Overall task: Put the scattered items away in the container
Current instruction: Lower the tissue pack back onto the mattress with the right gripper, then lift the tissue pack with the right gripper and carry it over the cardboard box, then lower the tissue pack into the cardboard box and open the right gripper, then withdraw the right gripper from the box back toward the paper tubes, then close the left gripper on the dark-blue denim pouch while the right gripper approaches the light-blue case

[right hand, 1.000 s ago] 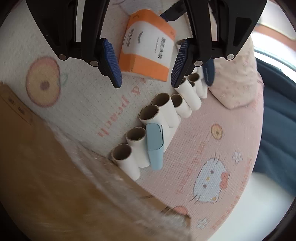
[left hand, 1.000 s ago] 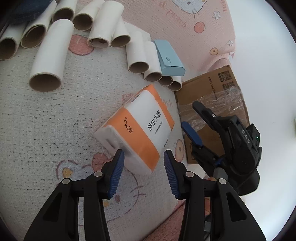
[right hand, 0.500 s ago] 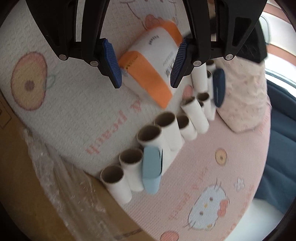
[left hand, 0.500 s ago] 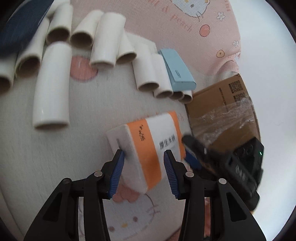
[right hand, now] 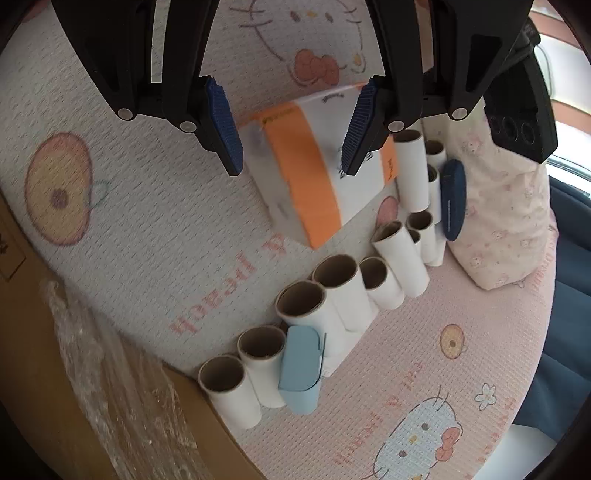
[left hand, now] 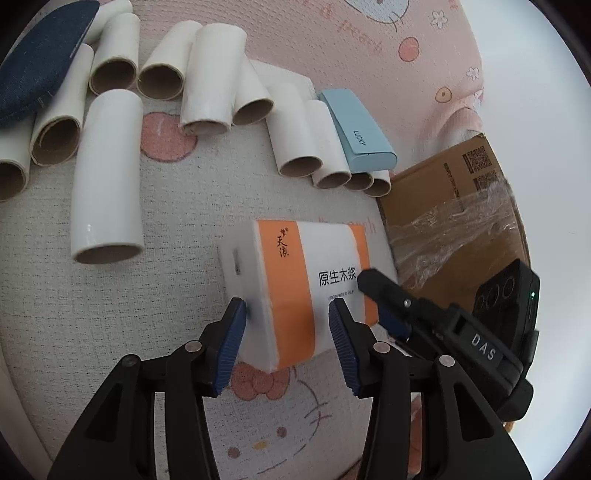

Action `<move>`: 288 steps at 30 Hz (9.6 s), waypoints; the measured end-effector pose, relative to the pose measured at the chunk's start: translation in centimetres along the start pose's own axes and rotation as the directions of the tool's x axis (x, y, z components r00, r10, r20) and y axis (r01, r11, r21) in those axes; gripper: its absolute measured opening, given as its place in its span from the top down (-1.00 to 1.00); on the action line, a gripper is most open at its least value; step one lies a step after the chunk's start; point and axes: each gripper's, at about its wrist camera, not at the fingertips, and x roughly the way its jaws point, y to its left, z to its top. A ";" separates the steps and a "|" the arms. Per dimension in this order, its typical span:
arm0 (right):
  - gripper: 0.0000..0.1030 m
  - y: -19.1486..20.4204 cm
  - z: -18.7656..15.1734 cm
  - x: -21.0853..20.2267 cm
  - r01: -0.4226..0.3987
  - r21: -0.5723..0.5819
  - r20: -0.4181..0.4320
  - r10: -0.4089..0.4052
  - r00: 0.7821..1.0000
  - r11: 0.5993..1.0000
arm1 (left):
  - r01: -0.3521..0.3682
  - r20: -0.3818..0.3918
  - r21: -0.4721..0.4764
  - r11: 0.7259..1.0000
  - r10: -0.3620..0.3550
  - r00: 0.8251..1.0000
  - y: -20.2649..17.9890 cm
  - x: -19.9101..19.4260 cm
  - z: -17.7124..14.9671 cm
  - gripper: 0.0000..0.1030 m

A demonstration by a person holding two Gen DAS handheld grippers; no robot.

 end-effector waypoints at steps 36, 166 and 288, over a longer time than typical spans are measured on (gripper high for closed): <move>-0.05 16.4 0.7 -10.0 0.138 -0.455 0.252 -0.021 0.967 0.880 | 0.027 0.282 0.139 0.990 -0.066 0.957 -8.0 -15.6 0.5 0.18; 0.65 -20.6 21.1 -23.7 0.602 0.315 -0.232 -0.555 0.799 0.734 | 0.070 -0.372 0.439 0.896 0.110 0.922 -38.0 20.1 6.1 0.73; -0.33 8.4 17.3 -0.9 0.491 -0.163 0.149 -0.471 0.870 0.856 | -0.625 0.139 0.032 0.780 0.616 0.775 4.4 -10.0 10.5 -0.21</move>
